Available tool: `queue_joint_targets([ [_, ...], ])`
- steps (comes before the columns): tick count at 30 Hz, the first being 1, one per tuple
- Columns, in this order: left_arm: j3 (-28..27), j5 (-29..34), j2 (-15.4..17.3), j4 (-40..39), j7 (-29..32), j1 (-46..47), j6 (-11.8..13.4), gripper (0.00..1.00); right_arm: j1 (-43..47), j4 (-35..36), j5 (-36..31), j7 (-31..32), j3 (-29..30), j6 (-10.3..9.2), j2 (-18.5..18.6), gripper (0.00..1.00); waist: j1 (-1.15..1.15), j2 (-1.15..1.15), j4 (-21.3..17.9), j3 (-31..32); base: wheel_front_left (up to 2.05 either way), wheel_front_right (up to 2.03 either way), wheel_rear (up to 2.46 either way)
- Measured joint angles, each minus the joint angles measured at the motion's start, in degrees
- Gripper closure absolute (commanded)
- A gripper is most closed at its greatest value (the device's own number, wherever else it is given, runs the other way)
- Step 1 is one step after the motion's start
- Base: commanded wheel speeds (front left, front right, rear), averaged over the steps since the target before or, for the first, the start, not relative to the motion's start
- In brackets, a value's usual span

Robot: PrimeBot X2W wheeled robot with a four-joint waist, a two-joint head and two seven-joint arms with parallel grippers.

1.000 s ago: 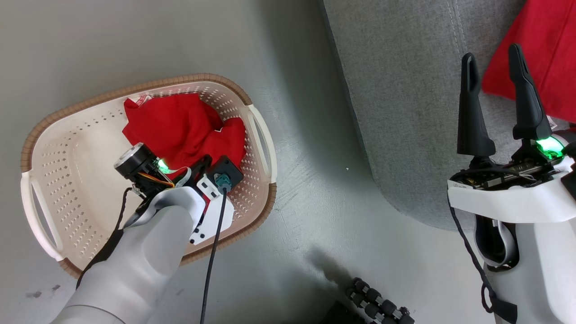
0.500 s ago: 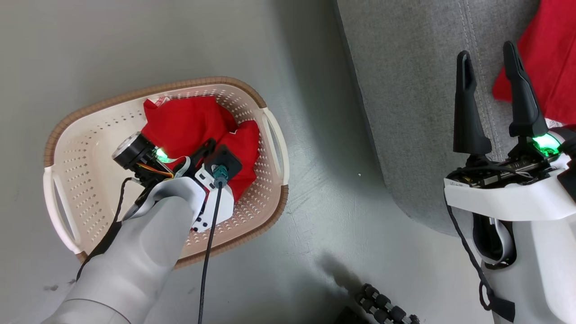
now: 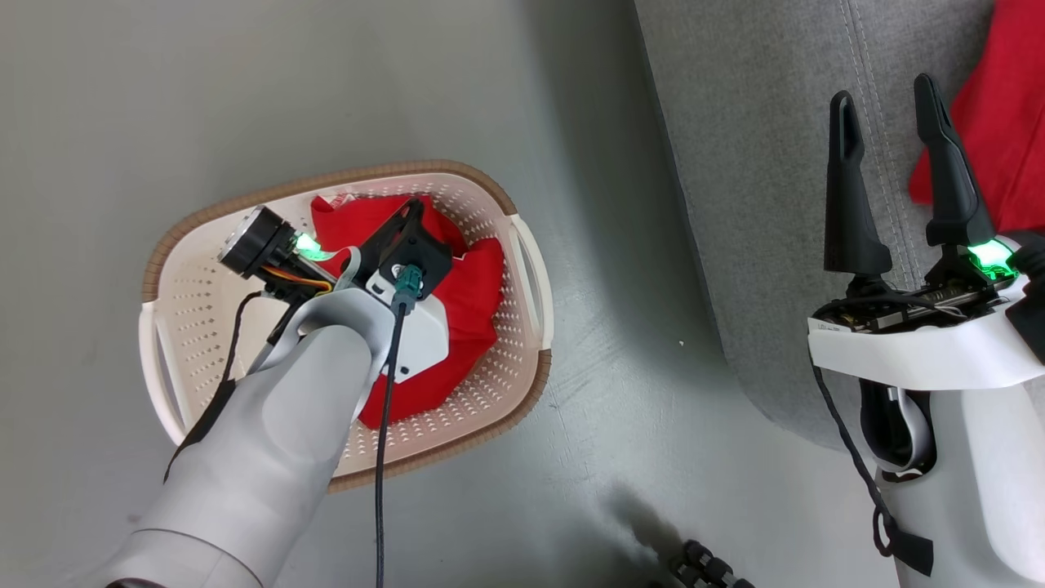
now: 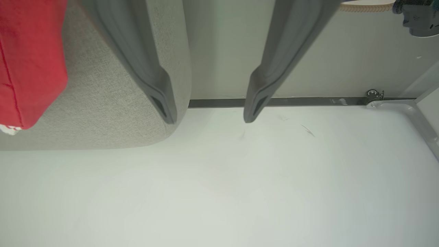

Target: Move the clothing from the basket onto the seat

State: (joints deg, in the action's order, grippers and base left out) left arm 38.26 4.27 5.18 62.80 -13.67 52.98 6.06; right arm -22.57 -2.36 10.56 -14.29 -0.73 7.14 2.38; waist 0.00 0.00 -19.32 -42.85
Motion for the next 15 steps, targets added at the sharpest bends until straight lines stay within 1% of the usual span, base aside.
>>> queue_joint_targets([
  [5, -1.25, -1.61, -0.67, -2.76, -0.47, 0.07, 0.63, 1.0, 0.01, -0.37, -0.55, 0.0, 0.45, 0.0, 0.01, 0.0, 0.0, 0.0, 1.08, 1.71, 0.0, 0.0, 0.0],
  [11, -3.28, -3.9, -0.74, -6.09, -0.48, -0.05, 1.62, 1.0, 0.02, -1.13, -1.18, 0.0, 1.04, 0.0, 0.02, 0.0, 0.0, 0.0, 2.32, 3.97, 0.0, 0.0, 0.0],
  [15, -4.99, -5.24, -0.59, -11.79, -0.48, -0.3, 2.56, 1.0, 0.05, -1.44, -2.02, 0.0, 1.53, 0.0, 0.05, 0.0, 0.0, 0.0, 3.19, 5.56, 0.0, 0.0, 0.0],
])
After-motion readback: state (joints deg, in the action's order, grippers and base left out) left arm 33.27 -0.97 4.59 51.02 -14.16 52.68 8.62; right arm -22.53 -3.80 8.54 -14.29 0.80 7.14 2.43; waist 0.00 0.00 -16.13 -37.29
